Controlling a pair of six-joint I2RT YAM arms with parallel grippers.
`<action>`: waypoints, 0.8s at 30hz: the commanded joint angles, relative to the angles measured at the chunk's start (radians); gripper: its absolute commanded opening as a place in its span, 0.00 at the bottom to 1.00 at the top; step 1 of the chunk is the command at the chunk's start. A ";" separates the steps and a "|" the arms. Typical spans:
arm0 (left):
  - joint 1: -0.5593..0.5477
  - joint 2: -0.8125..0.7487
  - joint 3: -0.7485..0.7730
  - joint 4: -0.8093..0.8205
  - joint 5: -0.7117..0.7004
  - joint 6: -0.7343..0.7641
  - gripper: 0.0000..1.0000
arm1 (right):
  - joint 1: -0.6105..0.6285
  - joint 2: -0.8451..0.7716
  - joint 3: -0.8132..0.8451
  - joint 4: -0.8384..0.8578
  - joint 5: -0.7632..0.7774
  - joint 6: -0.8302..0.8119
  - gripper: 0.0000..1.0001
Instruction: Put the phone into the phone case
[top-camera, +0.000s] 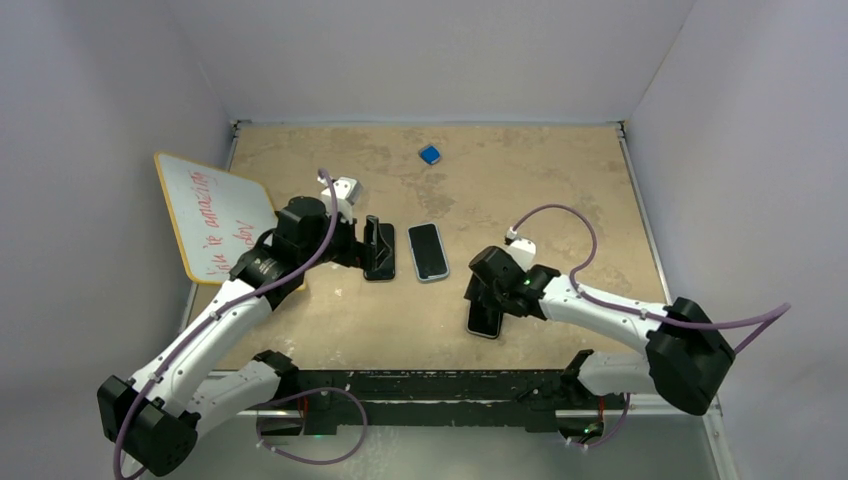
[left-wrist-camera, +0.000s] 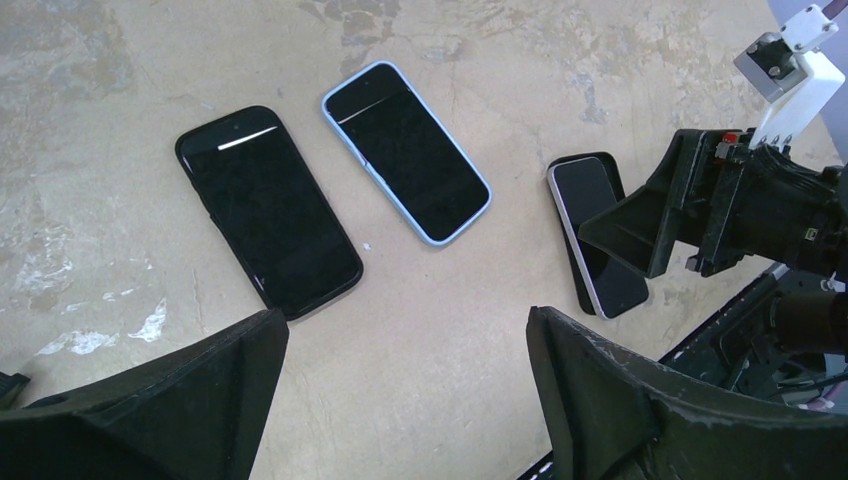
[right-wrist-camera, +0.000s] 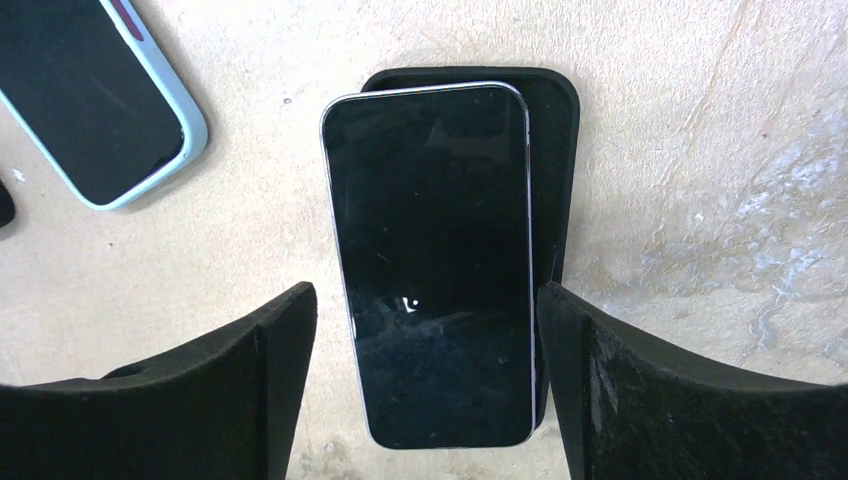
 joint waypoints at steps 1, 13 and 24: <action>0.000 0.020 0.001 0.039 0.065 -0.038 0.92 | -0.004 -0.042 0.041 -0.061 0.038 -0.022 0.81; -0.095 0.205 -0.046 0.229 0.213 -0.142 0.78 | -0.229 -0.136 -0.052 0.121 -0.276 -0.292 0.84; -0.138 0.344 -0.074 0.358 0.212 -0.249 0.70 | -0.358 -0.114 -0.158 0.242 -0.470 -0.340 0.87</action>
